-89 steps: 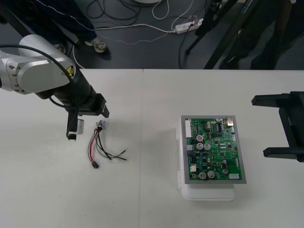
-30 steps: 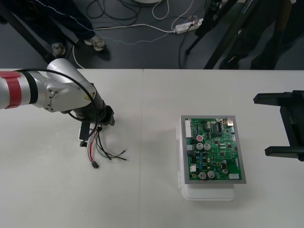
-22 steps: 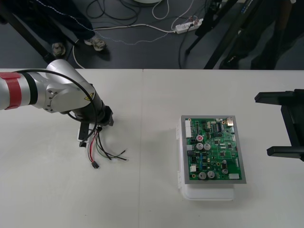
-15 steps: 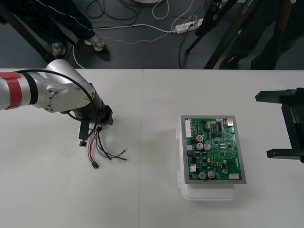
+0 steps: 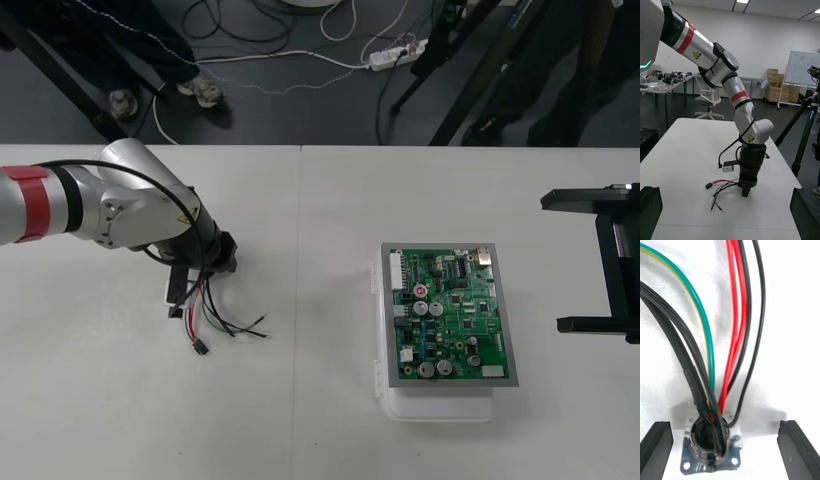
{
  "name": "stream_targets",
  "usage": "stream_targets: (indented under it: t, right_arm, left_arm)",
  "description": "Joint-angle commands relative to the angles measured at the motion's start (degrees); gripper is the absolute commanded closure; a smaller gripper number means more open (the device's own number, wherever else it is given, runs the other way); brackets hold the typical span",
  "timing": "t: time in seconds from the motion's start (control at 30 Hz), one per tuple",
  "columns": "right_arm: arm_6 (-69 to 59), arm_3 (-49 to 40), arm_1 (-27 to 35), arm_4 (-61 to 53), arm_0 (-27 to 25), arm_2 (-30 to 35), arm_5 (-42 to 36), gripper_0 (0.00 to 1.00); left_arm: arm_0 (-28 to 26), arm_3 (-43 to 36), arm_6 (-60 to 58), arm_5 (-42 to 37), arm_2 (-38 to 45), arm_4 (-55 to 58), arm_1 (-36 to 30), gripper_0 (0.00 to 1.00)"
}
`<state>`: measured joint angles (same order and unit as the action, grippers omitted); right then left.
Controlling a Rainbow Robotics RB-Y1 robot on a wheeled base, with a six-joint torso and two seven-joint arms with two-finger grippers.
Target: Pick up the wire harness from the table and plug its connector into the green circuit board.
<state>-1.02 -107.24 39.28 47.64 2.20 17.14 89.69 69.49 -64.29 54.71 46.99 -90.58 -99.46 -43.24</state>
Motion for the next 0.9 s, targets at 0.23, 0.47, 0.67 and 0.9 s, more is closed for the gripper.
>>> stream_targets:
  t: [0.23, 0.47, 0.67, 0.9]
  right_arm:
    - [-1.88, -1.57, -0.34, -0.53, -0.80, -0.80, 0.31, 0.00]
    - [-3.29, -1.40, -0.34, -0.62, -0.97, -0.80, 0.31, 0.00]
    - [-4.43, -0.69, -0.34, -0.71, -0.97, -0.80, 0.31, 0.00]
    - [-5.31, -0.69, -0.34, -0.80, -0.97, -0.89, 0.31, 0.00]
  left_arm:
    - [-0.67, 0.65, 2.59, -3.30, -0.74, -0.39, 1.67, 0.46]
    - [-0.67, 0.83, 2.68, -3.30, -0.74, -0.74, 1.67, 1.00]
    - [0.21, 1.36, 2.95, -3.22, -0.74, -0.83, 0.88, 1.00]
    - [2.32, -0.31, 3.82, -0.14, 2.25, 0.41, -2.46, 1.00]
